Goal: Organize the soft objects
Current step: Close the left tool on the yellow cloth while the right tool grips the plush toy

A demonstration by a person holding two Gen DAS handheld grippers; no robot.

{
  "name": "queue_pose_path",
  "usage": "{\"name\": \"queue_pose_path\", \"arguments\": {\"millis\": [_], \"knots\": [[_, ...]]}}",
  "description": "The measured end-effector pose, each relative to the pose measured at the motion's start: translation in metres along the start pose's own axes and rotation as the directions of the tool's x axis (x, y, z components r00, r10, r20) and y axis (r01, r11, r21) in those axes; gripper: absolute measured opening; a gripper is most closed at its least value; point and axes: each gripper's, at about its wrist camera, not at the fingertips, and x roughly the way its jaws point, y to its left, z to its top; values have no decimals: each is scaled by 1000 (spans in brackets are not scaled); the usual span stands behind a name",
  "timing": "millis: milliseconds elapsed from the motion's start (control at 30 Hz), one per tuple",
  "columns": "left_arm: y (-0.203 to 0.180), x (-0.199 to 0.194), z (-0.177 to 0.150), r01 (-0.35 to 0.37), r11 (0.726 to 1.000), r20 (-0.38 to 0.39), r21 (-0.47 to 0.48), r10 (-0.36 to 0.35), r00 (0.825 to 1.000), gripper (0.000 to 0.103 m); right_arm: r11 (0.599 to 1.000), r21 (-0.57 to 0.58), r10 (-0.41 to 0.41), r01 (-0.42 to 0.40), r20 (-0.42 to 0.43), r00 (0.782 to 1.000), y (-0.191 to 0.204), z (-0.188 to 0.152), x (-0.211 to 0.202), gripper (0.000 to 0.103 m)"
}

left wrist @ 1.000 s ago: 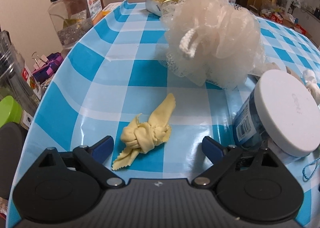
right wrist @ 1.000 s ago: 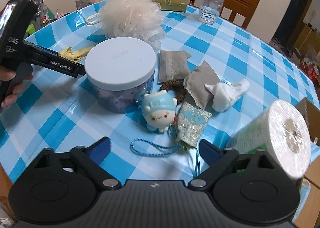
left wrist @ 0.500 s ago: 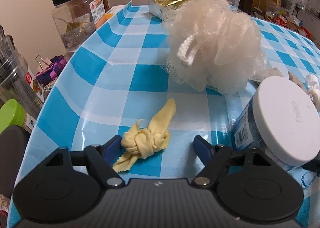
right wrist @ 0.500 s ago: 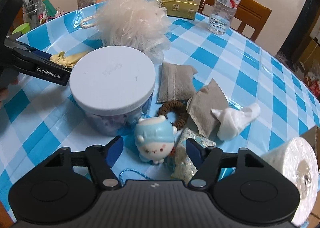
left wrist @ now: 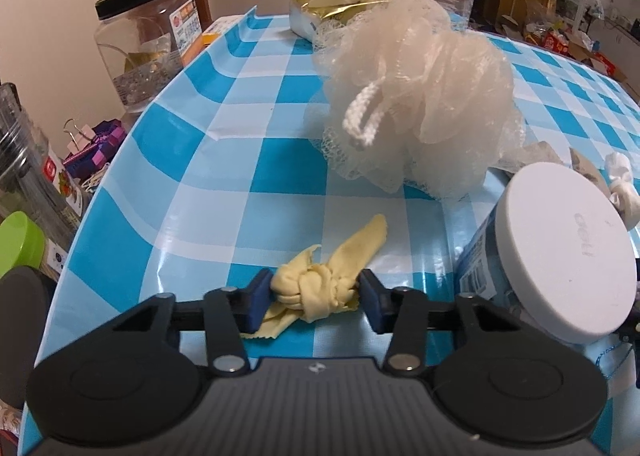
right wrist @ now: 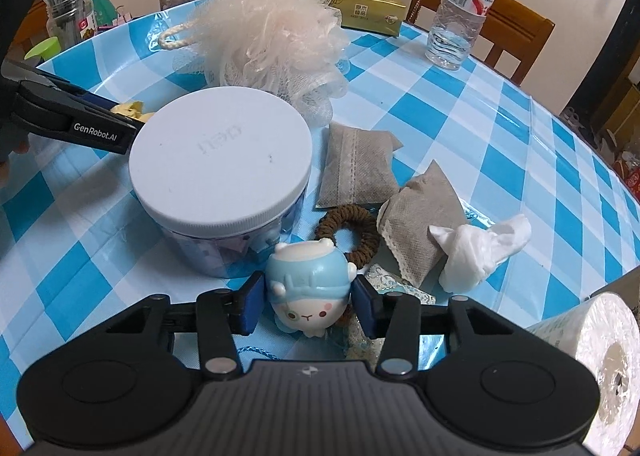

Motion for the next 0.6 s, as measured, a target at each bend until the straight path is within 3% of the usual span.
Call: {"name": "queue_pose_path", "arguments": {"millis": [200,600], "knots": [[1,-2,1,2,1000,-5,16,-2,1000,36,1000,-2,9,-9,2,1000,1,1,-4,51],[9,-31,-1,41,998,-38,39,-39,999,34,1000,6,25,-25,1,1000,3,-2,-25,51]]}}
